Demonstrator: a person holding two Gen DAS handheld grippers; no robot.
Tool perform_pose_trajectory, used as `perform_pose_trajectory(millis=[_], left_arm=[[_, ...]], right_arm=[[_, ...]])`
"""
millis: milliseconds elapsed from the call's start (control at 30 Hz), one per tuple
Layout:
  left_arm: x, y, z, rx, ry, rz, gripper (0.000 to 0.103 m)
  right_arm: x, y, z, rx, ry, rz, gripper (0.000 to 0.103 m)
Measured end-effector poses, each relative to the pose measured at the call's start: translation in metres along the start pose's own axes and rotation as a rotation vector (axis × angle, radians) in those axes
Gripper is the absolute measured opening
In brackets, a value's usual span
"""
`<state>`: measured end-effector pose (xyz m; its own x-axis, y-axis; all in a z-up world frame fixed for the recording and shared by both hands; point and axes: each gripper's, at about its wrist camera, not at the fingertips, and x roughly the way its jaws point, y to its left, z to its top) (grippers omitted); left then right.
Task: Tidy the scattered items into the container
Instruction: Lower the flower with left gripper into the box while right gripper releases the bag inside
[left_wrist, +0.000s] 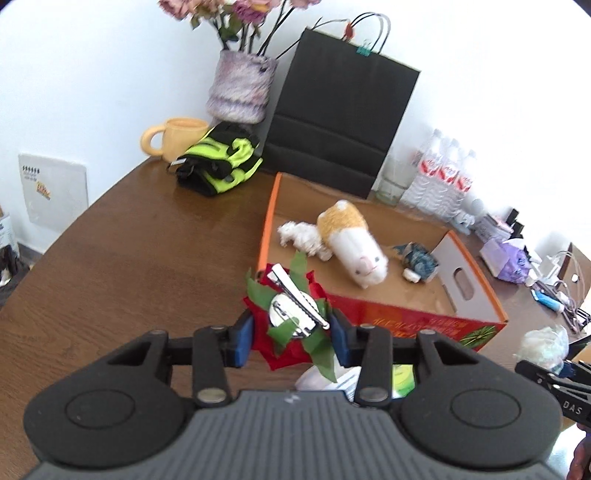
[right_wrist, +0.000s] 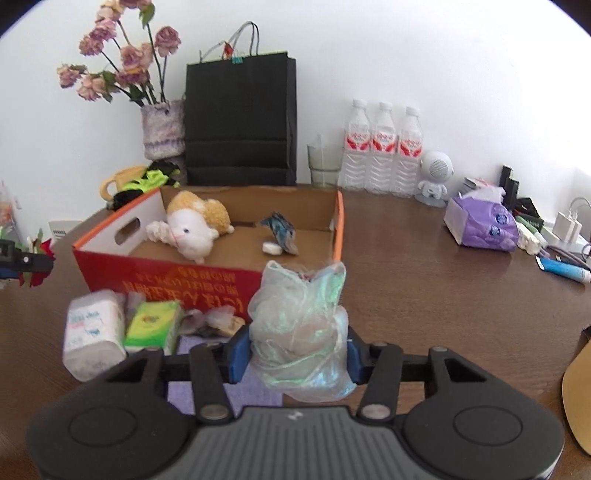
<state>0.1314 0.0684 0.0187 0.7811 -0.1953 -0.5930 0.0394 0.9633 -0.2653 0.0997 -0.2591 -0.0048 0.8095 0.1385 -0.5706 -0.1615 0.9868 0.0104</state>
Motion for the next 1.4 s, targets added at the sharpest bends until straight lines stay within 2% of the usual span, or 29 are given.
perform_pose_trajectory(millis=[67, 167, 267, 367, 500, 667, 767, 800, 833, 867, 900, 1000, 1100, 1133, 1267, 1400], left_arm=[[-0.004, -0.016, 0.018, 0.032, -0.017, -0.043, 0.046], [0.009, -0.041, 0.047, 0.065, 0.000, -0.097, 0.046], [0.044, -0.060, 0.072, 0.058, 0.057, -0.093, 0.046], [0.089, -0.071, 0.085, 0.047, 0.142, -0.033, 0.046], [0.144, -0.069, 0.082, 0.013, 0.269, 0.043, 0.046], [0.181, -0.061, 0.072, -0.001, 0.346, 0.124, 0.048], [0.190, -0.057, 0.068, -0.023, 0.366, 0.133, 0.049], [0.192, -0.056, 0.067, -0.027, 0.373, 0.127, 0.056], [0.193, -0.056, 0.066, -0.032, 0.380, 0.116, 0.060], [0.194, -0.055, 0.065, -0.034, 0.386, 0.106, 0.070], [0.194, -0.056, 0.064, -0.027, 0.390, 0.096, 0.079], [0.189, -0.061, 0.062, -0.001, 0.377, 0.091, 0.093], [0.184, -0.067, 0.062, 0.019, 0.367, 0.082, 0.102], [0.182, -0.069, 0.062, 0.027, 0.362, 0.080, 0.103], [0.173, -0.074, 0.061, 0.053, 0.344, 0.083, 0.103], [0.154, -0.075, 0.064, 0.070, 0.292, 0.081, 0.103]], right_arm=[[-0.002, 0.008, 0.024, -0.031, -0.035, 0.031, 0.050], [0.012, 0.023, 0.062, -0.086, -0.065, 0.057, 0.051], [0.047, 0.033, 0.095, -0.094, -0.029, 0.079, 0.051], [0.094, 0.039, 0.112, -0.086, 0.061, 0.078, 0.052], [0.155, 0.040, 0.109, -0.058, 0.226, 0.054, 0.052], [0.184, 0.036, 0.101, -0.027, 0.290, 0.023, 0.053], [0.189, 0.036, 0.097, -0.030, 0.303, 0.010, 0.056], [0.191, 0.036, 0.095, -0.034, 0.308, 0.010, 0.058], [0.193, 0.037, 0.094, -0.038, 0.315, 0.010, 0.067], [0.193, 0.037, 0.094, -0.039, 0.318, 0.010, 0.079], [0.193, 0.037, 0.093, -0.040, 0.317, 0.009, 0.085], [0.189, 0.037, 0.094, -0.041, 0.311, 0.006, 0.089], [0.187, 0.036, 0.095, -0.033, 0.315, 0.001, 0.100], [0.186, 0.036, 0.095, -0.033, 0.317, 0.002, 0.102], [0.178, 0.035, 0.094, -0.021, 0.318, 0.009, 0.103], [0.161, 0.034, 0.096, -0.012, 0.301, 0.014, 0.103]])
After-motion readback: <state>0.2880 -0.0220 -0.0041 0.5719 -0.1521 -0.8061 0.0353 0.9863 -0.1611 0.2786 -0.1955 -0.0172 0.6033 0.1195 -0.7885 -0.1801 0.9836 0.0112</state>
